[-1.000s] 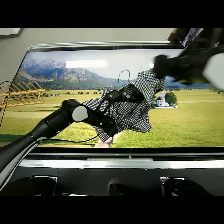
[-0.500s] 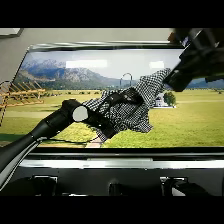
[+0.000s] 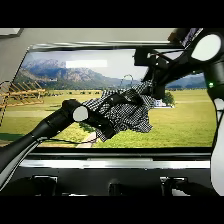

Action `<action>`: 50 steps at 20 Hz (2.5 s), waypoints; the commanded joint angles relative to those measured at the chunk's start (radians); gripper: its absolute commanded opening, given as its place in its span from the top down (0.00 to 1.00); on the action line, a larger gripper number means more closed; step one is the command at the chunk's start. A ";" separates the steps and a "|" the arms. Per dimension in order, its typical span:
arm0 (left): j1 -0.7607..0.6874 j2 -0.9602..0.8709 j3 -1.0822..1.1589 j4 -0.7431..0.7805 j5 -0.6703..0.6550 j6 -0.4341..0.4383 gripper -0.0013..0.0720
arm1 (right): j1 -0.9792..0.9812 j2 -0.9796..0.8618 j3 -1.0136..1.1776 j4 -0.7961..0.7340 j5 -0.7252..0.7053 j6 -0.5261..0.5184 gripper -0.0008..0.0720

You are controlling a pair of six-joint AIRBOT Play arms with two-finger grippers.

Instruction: Fold the clothes and pants, and hang the long-sleeved shirts on hangers.

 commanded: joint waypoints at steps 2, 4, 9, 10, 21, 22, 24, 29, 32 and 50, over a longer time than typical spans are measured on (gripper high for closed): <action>0.001 -0.001 0.001 0.001 0.000 0.001 0.96 | 0.006 -0.050 0.000 0.017 0.008 -0.050 0.38; 0.001 -0.001 0.001 0.001 0.001 0.001 0.96 | 0.006 -0.068 -0.001 0.016 0.017 -0.050 0.49; 0.001 -0.001 0.001 0.001 0.000 0.000 0.95 | 0.005 -0.070 -0.001 -0.024 0.033 -0.049 0.95; 0.001 -0.001 0.001 0.001 0.000 0.000 0.94 | 0.002 -0.065 -0.001 -0.025 0.040 -0.048 0.95; 0.230 0.074 0.005 0.068 -0.160 -0.204 0.06 | 0.003 0.069 -0.001 -0.186 -0.022 0.322 0.95; 0.279 0.103 -0.024 -0.003 -0.126 -0.204 0.06 | 0.003 0.082 -0.001 -0.199 -0.040 0.370 0.95; 0.344 0.153 -0.137 -0.245 0.034 -0.203 0.06 | 0.003 0.105 -0.001 -0.223 -0.076 0.505 0.95; 0.210 0.105 -0.304 -0.825 0.446 -0.068 0.06 | 0.003 0.110 -0.001 -0.227 -0.042 0.619 0.95; 0.072 0.034 -0.299 -0.933 0.627 -0.052 0.06 | 0.003 0.110 -0.001 -0.227 -0.043 0.626 0.95; -0.128 -0.034 -0.282 -0.999 1.068 -0.159 0.41 | 0.003 0.110 -0.001 -0.227 -0.043 0.658 0.95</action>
